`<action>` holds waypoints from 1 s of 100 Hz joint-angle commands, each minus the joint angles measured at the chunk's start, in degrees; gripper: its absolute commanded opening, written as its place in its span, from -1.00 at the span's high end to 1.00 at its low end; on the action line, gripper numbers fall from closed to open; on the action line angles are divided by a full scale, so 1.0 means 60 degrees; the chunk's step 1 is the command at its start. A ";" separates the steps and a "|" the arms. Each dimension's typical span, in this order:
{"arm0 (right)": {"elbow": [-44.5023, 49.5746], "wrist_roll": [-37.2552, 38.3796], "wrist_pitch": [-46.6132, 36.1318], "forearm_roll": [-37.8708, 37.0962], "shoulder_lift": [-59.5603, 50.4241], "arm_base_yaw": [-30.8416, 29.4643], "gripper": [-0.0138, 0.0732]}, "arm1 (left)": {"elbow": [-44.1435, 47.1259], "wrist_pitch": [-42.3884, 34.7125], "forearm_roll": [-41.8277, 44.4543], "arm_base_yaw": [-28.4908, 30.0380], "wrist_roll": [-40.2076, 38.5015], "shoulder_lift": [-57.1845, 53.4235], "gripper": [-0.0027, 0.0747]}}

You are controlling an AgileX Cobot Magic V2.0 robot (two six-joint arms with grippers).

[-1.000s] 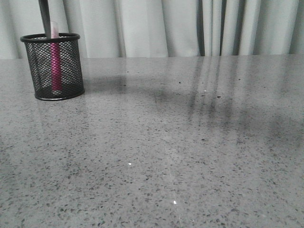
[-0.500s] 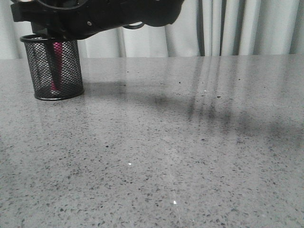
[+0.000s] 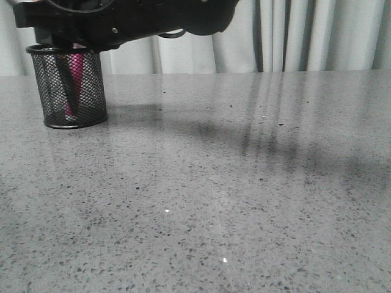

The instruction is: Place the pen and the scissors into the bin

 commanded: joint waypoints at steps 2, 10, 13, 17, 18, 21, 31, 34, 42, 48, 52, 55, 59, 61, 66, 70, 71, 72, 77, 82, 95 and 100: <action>-0.0165 -0.0018 -0.0420 0.0105 -0.0705 -0.0055 -0.37 | -0.0160 -0.0047 0.0102 -0.0062 -0.0050 -0.0076 0.29; -0.0165 -0.0018 -0.0443 0.0169 -0.0949 -0.0081 -0.36 | -0.0011 -0.0426 0.0102 -0.0062 -0.0050 -0.0202 0.29; -0.0165 -0.0018 -0.0469 0.0199 -0.1055 -0.0104 -0.36 | 0.0080 -0.0589 0.0102 -0.0062 -0.0050 -0.0269 0.30; -0.0165 -0.0018 -0.0469 0.0199 -0.1252 -0.0122 -0.34 | 0.0247 -0.0882 0.0102 -0.0062 -0.0050 -0.0412 0.34; -0.0165 -0.0018 -0.0469 0.0199 -0.1288 -0.0144 -0.32 | 0.0281 -0.0936 0.0102 -0.0062 -0.0050 -0.0461 0.35; -0.0165 -0.0018 -0.0417 0.0199 -0.1504 -0.0144 -0.25 | 0.0457 -0.1162 0.0102 -0.0062 -0.0050 -0.0576 0.40; -0.0165 -0.0018 -0.0069 0.0199 -0.2273 -0.0144 0.32 | 0.1048 -0.1699 -0.0039 -0.0062 -0.0050 -0.1082 0.72; -0.0165 -0.0018 0.0086 0.0173 -0.2528 -0.0144 0.60 | 0.1228 -0.1847 -0.0098 -0.0062 -0.0050 -0.1249 0.84; -0.0158 -0.0001 0.0617 -0.0046 -0.3284 -0.0144 0.83 | 0.1770 -0.2203 -0.0420 -0.0062 -0.0032 -0.1752 0.98; 0.0072 -0.0001 0.0969 -0.0303 -0.3998 -0.0144 0.84 | 0.2149 -0.2240 -0.0637 -0.0062 0.0050 -0.2025 0.98; 0.0325 -0.0001 0.1190 -0.0530 -0.4566 -0.0144 0.84 | 0.2448 -0.2175 -0.0863 -0.0062 0.0046 -0.2203 0.98; 0.0663 -0.0001 0.1469 -0.0649 -0.4989 -0.0144 0.84 | 0.2652 -0.2102 -0.1074 -0.0062 0.0046 -0.2314 0.98; 0.1080 -0.0001 0.1828 -0.0794 -0.5680 -0.0144 0.84 | 0.2961 -0.1925 -0.1335 -0.0062 0.0046 -0.2476 0.98; 0.1367 -0.0001 0.2100 -0.0845 -0.6048 -0.0123 0.84 | 0.3125 -0.1769 -0.1308 -0.0062 0.0046 -0.2551 0.98; 0.2094 -0.0001 0.2992 -0.0967 -0.6959 -0.0064 0.84 | 0.3494 -0.1279 -0.1308 -0.0062 0.0046 -0.2698 0.98; 0.2760 -0.0001 0.3998 -0.0990 -0.7638 -0.0024 0.84 | 0.3795 -0.0832 -0.1308 -0.0062 0.0046 -0.2782 0.98; 0.2874 -0.0001 0.4167 -0.0990 -0.7907 -0.0001 0.84 | 0.3842 -0.0753 -0.1308 -0.0062 0.0046 -0.2785 0.98; 0.3108 -0.0001 0.4513 -0.0990 -0.8041 0.0000 0.84 | 0.3935 -0.0604 -0.1308 -0.0062 0.0046 -0.2806 0.98; 0.3928 -0.0001 0.5672 -0.0990 -0.8991 0.0056 0.84 | 0.4232 -0.0180 -0.1308 -0.0062 0.0046 -0.2812 0.98; 0.4764 -0.0017 0.6608 -0.0990 -1.0074 0.0079 0.84 | 0.4493 0.0069 -0.1308 -0.0062 0.0046 -0.2812 0.98; 0.6810 -0.0698 0.7568 -0.0781 -1.2568 0.0079 0.84 | 0.4958 0.0286 -0.1323 -0.0062 0.0046 -0.2812 0.98; 0.7313 -0.0819 0.7808 -0.0468 -1.3454 0.0079 0.84 | 0.5062 0.0286 -0.1323 -0.0062 0.0046 -0.2812 0.98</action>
